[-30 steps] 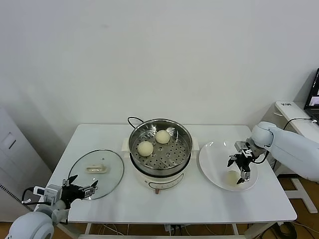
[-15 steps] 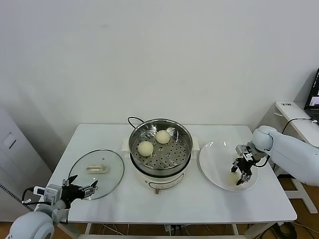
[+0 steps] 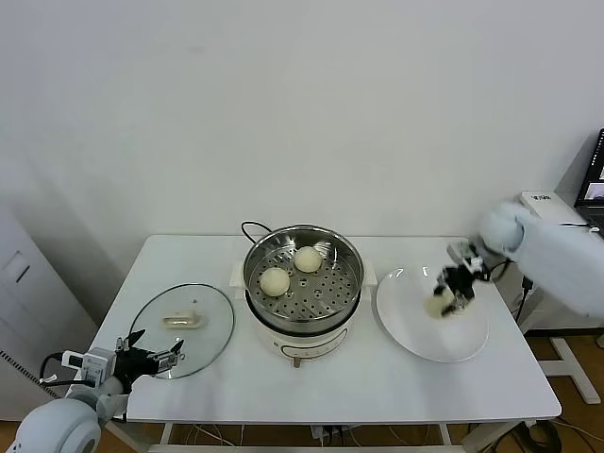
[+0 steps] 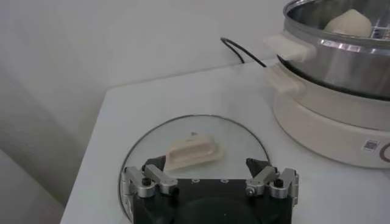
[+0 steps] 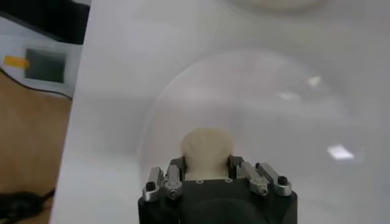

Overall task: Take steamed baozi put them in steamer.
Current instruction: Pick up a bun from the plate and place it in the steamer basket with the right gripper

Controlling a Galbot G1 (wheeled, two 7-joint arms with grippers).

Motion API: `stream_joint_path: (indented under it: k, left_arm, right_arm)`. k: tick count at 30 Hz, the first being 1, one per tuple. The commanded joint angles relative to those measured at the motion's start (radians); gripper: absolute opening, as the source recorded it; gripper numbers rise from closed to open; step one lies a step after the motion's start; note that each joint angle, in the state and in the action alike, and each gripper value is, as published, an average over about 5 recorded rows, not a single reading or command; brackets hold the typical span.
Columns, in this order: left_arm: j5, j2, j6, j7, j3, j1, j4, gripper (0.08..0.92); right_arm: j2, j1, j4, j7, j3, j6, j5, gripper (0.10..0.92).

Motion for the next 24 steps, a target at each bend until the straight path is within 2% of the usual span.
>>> stream_joint_path:
  k: [1,14,24]
  left_arm:
    - [-0.001,0.005,0.001,-0.001,0.012,-0.013,0.001,0.823]
    - [0.000,0.009,0.001,-0.002,0.016,-0.018,-0.001,0.823]
    - [0.000,0.011,0.000,-0.002,0.012,-0.016,-0.001,0.823]
  right_arm:
    - [0.133,0.228,0.042,-0.028,0.037,0.191,0.093,0.441]
    - [0.403,0.224,0.070,-0.052,0.044,0.524,0.010,0.441]
    - [0.456,0.167,0.182,-0.028,-0.003,0.663,-0.086,0.445]
